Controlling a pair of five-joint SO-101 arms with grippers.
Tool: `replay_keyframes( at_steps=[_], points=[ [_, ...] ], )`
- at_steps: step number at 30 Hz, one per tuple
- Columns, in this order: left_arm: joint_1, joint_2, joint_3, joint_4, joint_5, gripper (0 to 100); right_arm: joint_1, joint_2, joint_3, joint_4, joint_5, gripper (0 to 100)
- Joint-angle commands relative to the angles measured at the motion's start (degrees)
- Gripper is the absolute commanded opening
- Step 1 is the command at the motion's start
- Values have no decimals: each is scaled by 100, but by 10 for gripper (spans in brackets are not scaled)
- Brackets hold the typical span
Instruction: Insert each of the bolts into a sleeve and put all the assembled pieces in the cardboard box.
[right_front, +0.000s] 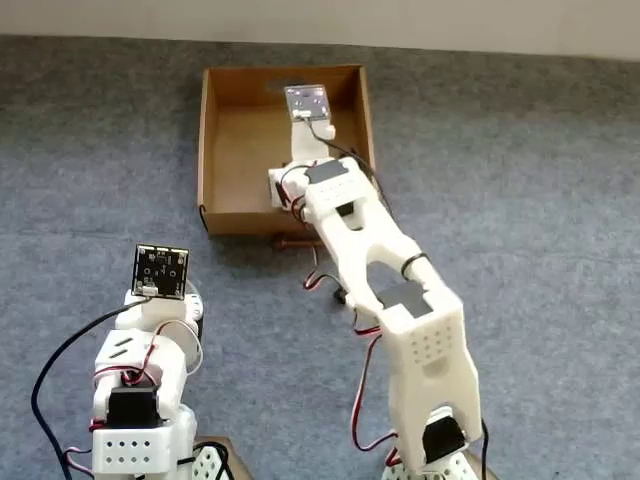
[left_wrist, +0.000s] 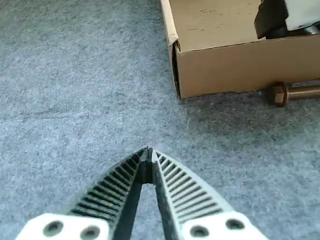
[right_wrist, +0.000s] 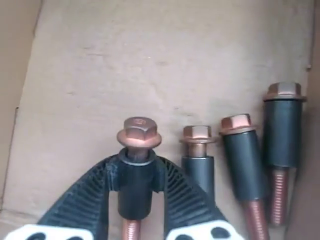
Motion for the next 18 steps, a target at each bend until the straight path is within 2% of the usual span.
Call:
replay_keyframes(
  at_steps=[1, 8, 18],
  points=[
    [101, 48, 92, 9, -35, 13, 295, -48, -303, 13, -35, 6],
    [101, 48, 92, 9, -35, 13, 497, -40, -295, 22, -35, 6],
    [101, 48, 92, 9, -35, 13, 92, -48, -303, 22, -35, 6]
  ],
)
